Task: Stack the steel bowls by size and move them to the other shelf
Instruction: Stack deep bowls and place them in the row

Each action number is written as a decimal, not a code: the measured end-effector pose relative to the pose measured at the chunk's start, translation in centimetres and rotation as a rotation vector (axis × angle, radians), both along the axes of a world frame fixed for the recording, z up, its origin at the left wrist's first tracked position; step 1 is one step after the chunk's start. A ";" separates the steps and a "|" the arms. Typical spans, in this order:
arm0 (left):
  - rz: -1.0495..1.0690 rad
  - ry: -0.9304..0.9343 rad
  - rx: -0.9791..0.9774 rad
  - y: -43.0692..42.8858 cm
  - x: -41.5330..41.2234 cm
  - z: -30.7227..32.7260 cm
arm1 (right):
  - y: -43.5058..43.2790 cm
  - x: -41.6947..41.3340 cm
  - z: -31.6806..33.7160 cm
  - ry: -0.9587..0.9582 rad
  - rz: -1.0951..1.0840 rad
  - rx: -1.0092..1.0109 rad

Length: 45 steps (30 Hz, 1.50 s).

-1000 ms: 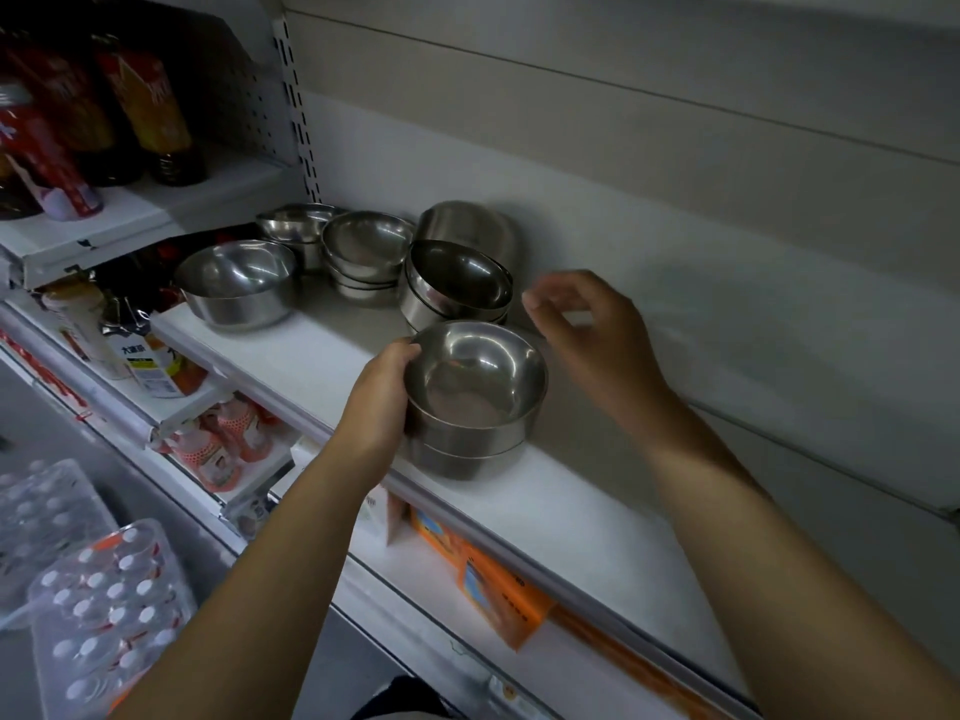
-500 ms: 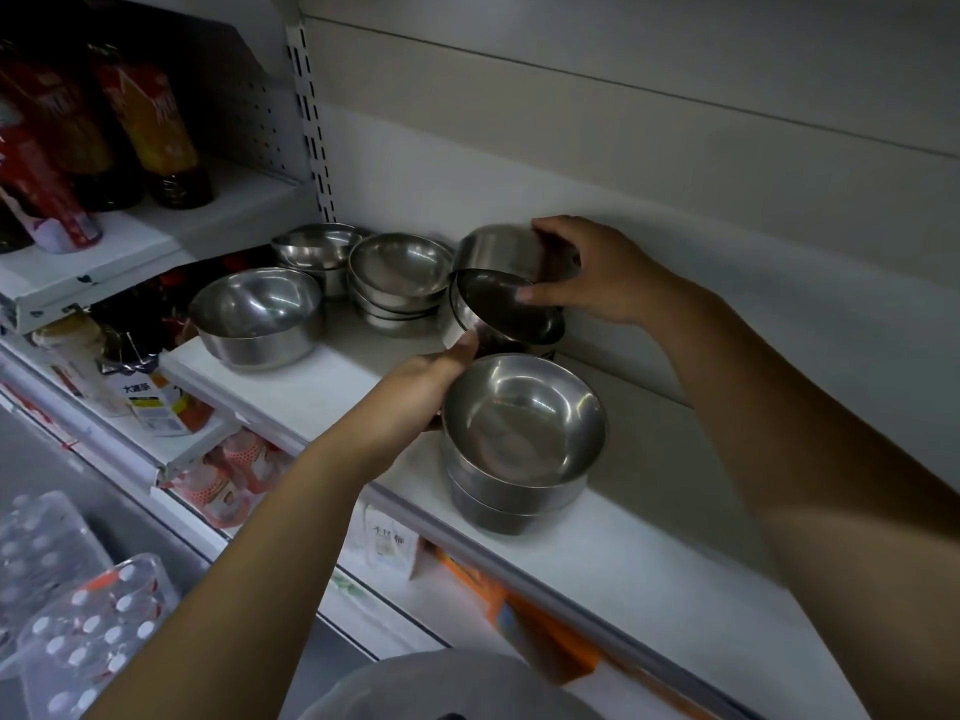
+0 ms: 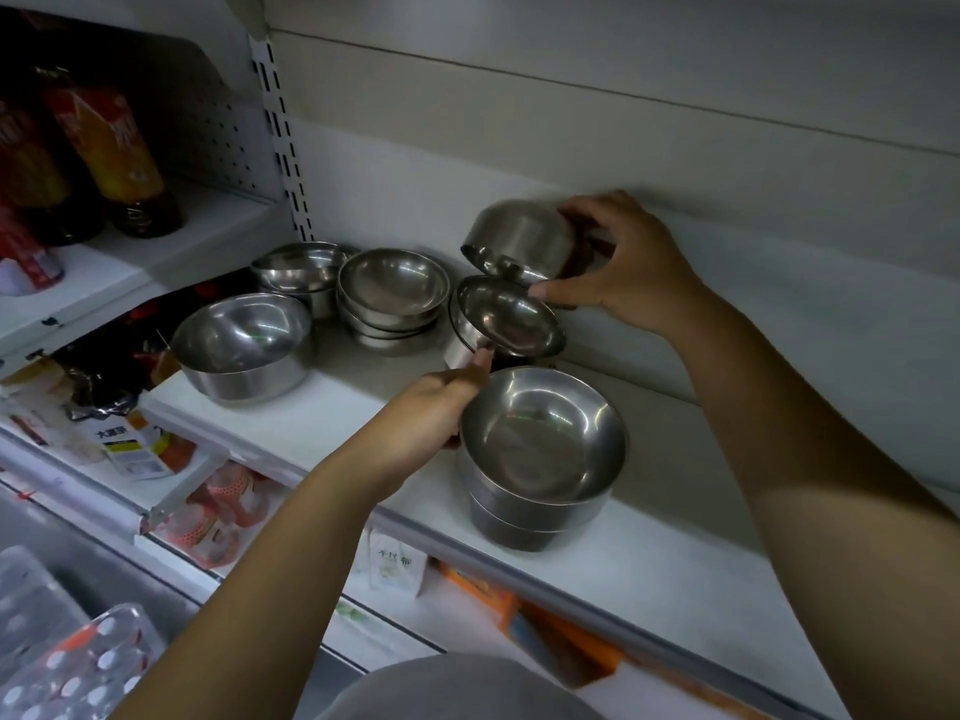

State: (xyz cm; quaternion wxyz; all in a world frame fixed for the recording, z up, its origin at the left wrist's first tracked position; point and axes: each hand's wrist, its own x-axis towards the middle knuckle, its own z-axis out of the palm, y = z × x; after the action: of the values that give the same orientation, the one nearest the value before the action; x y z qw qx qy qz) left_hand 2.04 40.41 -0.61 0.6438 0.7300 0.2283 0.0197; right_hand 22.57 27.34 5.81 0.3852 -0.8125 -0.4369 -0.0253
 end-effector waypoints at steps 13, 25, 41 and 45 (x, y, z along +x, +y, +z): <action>0.033 0.013 -0.242 -0.3 0.0 -0.3 | -6.7 -10.7 -0.3 0.639 -0.388 0.398; -0.066 -0.146 -0.345 -2.2 -1.1 0.3 | -6.7 -14.3 -1.8 0.667 -0.558 0.310; -0.005 -0.220 -0.399 -2.8 -1.2 0.0 | -5.8 -14.7 -4.7 0.911 -0.557 0.491; 0.021 -0.238 -0.424 -3.2 -1.1 -0.5 | -4.9 -14.9 -5.3 1.016 -0.495 0.593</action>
State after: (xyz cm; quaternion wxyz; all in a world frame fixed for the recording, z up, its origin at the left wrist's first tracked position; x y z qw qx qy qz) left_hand 0.89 37.17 -1.07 0.8048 0.5687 0.1576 0.0639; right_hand 7.66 22.40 0.56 0.7355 -0.6591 0.0265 0.1549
